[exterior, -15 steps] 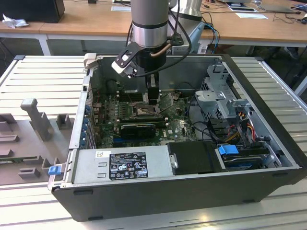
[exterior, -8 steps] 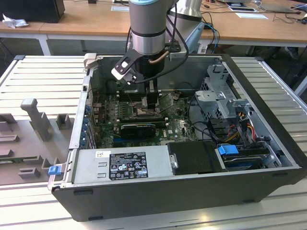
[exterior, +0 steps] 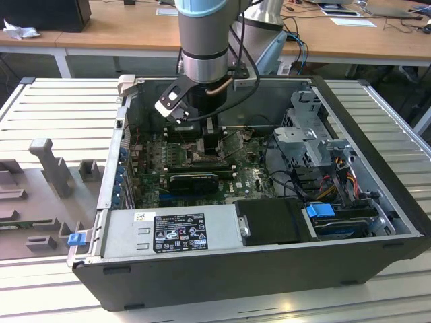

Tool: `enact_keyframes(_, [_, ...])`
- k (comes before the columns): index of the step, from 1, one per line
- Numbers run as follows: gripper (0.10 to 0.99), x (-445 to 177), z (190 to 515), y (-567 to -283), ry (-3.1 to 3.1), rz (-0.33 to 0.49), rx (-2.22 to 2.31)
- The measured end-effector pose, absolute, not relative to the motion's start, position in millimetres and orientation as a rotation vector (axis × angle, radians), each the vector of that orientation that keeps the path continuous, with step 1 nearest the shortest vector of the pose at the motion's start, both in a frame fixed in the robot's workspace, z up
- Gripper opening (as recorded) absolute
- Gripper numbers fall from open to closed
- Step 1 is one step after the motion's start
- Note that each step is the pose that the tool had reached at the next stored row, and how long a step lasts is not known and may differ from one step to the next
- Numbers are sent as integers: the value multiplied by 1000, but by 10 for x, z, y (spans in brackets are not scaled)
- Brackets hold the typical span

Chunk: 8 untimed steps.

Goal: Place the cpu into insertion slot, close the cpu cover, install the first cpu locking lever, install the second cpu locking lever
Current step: 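Place the cpu into insertion slot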

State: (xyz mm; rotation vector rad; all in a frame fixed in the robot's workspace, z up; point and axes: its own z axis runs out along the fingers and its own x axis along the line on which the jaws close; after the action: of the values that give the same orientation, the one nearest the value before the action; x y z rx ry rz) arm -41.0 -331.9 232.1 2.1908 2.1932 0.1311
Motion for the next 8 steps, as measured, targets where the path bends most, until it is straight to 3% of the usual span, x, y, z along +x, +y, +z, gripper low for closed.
enact_keyframes(8, [529, -478, 2129, -3270, 2215, 133, 2171])
